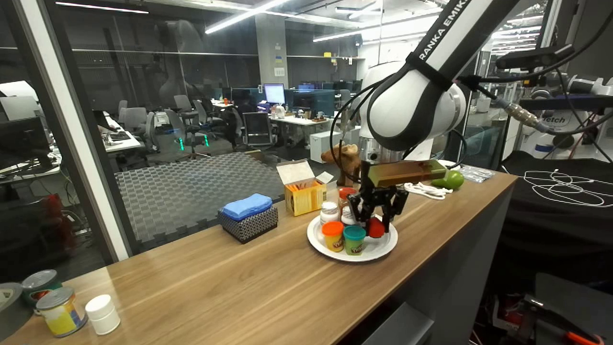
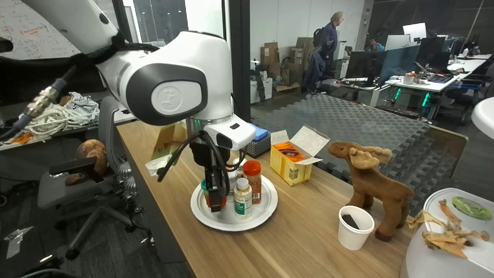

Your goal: Put the bottles and the red object on the plate

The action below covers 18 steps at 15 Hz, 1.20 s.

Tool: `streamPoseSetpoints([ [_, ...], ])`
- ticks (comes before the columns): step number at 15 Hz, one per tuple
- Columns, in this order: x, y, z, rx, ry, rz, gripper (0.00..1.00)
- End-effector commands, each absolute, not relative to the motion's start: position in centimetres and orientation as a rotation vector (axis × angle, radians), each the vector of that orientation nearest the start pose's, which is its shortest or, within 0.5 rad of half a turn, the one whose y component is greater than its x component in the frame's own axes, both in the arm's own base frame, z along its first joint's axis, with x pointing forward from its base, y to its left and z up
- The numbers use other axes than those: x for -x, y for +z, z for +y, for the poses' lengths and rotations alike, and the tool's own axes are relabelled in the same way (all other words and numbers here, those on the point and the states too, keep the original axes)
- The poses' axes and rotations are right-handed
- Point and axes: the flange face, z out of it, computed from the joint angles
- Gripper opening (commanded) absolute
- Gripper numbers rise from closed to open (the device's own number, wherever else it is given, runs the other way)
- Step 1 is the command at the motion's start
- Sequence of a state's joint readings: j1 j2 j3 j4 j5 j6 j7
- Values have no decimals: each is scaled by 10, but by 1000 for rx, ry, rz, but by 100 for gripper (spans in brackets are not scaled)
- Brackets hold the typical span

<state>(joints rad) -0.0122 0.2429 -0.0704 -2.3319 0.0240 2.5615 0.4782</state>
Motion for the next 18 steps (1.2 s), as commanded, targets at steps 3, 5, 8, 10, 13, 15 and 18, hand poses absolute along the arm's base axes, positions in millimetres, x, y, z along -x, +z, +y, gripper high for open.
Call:
streamPoseSetpoints([
  [3,-516,237,-47,3030,-21,879,79],
  [5,-509,242,-51,3028,-31,892,92],
  [8,-496,265,-63,3016,-81,927,100],
  [10,-491,289,-76,3004,-112,973,100],
  [13,-484,330,-98,2992,-11,958,100],
  [15,-478,354,-108,3003,121,810,100],
  [18,-463,390,-117,3017,314,595,100],
])
